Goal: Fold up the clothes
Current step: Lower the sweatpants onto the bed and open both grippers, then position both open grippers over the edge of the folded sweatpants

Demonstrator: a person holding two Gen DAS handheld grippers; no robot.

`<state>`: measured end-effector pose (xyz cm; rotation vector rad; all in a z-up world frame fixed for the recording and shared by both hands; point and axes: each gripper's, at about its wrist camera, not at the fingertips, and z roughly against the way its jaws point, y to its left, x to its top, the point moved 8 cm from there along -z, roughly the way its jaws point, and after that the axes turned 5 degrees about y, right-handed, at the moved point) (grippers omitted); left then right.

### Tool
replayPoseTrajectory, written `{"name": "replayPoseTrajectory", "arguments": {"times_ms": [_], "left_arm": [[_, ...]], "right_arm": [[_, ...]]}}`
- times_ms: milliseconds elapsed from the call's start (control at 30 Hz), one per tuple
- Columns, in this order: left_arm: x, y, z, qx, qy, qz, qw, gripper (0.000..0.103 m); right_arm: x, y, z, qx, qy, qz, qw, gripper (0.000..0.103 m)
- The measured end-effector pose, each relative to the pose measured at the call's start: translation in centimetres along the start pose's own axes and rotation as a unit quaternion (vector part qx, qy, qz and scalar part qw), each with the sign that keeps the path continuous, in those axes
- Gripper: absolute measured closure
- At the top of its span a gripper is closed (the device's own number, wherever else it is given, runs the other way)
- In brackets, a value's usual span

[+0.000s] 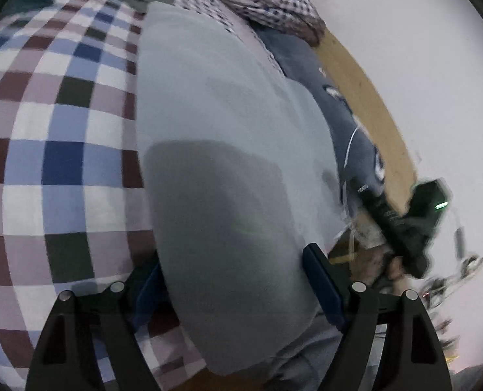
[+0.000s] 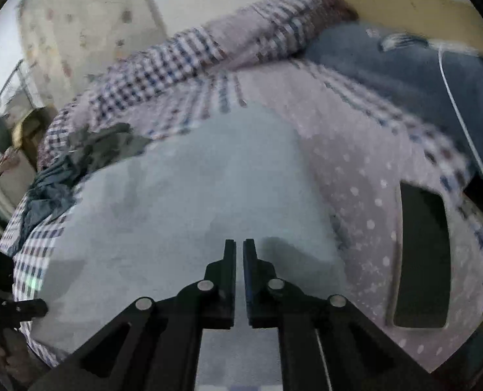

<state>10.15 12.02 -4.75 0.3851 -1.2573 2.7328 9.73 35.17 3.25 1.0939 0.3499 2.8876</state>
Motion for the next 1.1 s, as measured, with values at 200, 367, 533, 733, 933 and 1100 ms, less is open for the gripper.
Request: {"name": "replayPoseTrajectory", "arguments": {"times_ms": [200,367,533,733,933,1100], "left_arm": [[-0.9,0.6,-0.5,0.031,0.006,-0.013,0.9994,0.037],[-1.3,0.0,-0.1,0.057,0.005,-0.032,0.9978,0.045],[0.6,-1.2,3.8,0.081,-0.043,-0.054,0.9943,0.047],[3.6,-3.0,9.1,0.097,-0.117,-0.074,0.9857,0.049],[10.6,-6.3,8.2,0.118,-0.176,-0.13,0.9687,0.049],[16.8,-5.6,3.1,0.182,-0.161,-0.148,0.9588,0.049]], "right_arm": [[-1.0,7.2,0.1,0.069,-0.003,0.053,0.996,0.093],[-4.5,7.4,-5.5,0.042,0.117,0.09,0.988,0.098],[-3.6,7.5,-4.2,0.039,0.089,0.085,0.992,0.098],[2.2,7.1,-1.6,0.031,0.004,0.068,0.997,0.093],[8.7,6.7,-2.1,0.006,-0.052,0.082,0.995,0.055],[13.0,7.2,-6.2,-0.019,-0.059,0.108,0.992,0.029]]}}
